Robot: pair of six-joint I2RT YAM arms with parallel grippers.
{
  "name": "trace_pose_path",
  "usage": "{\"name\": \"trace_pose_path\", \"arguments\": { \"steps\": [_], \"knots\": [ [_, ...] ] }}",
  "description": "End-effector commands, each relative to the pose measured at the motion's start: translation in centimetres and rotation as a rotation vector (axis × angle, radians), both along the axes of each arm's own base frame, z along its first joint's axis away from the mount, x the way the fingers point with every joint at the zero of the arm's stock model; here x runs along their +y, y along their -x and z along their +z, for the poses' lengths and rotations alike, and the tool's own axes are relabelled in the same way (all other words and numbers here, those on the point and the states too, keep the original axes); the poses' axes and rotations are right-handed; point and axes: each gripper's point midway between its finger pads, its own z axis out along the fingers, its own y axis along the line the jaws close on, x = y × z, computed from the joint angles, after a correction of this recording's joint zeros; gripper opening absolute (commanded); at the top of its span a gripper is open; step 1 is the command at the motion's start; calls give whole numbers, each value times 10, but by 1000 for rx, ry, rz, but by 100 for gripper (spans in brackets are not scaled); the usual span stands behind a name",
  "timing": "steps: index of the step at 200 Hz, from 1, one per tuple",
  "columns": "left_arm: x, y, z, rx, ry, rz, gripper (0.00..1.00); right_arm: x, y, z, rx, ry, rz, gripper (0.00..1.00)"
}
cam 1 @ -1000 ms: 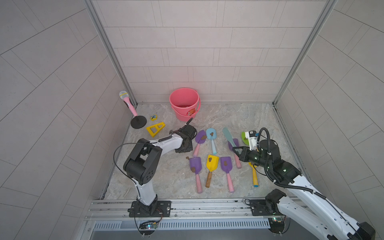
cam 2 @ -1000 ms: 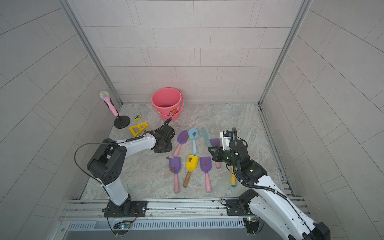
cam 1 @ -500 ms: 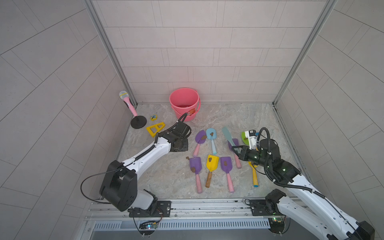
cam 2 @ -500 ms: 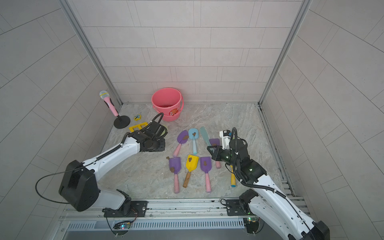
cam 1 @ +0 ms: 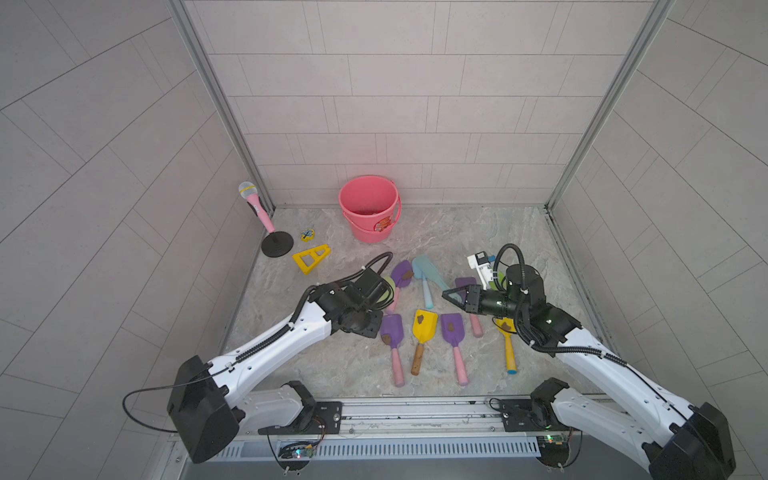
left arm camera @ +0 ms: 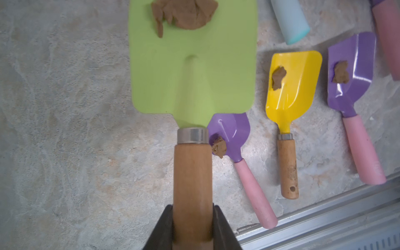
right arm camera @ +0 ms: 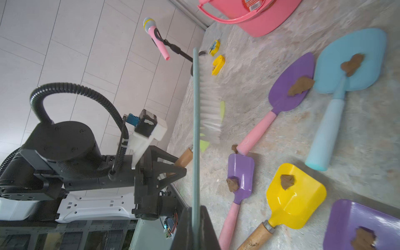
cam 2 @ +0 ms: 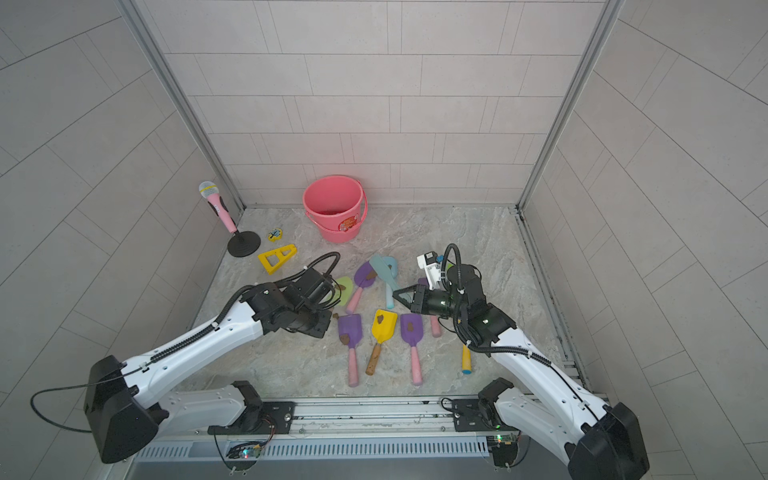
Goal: Brush the soil off the hand trowel and place it into the bucket
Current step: Brush off the soil from the hand trowel.
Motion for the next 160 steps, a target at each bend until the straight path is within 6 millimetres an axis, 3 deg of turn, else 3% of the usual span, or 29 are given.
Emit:
{"name": "trace_pose_path", "arguments": {
  "steps": [1, 27, 79, 135, 160],
  "knots": [
    [0, 8, -4, -20, -86, -64, 0, 21, 13, 10, 40, -62, 119, 0],
    [-20, 12, 1, -55, -52, -114, 0, 39, 24, -5, 106, -32, 196, 0],
    [-31, 12, 5, -82, -72, -138, 0, 58, 30, -31, 241, -43, 234, 0],
    [-26, 10, 7, -97, -89, -118, 0, 48, 34, -69, 320, 37, 193, 0],
    [-26, 9, 8, -105, -88, -118, 0, 43, 29, -74, 330, 47, 169, 0]
  ]
}}
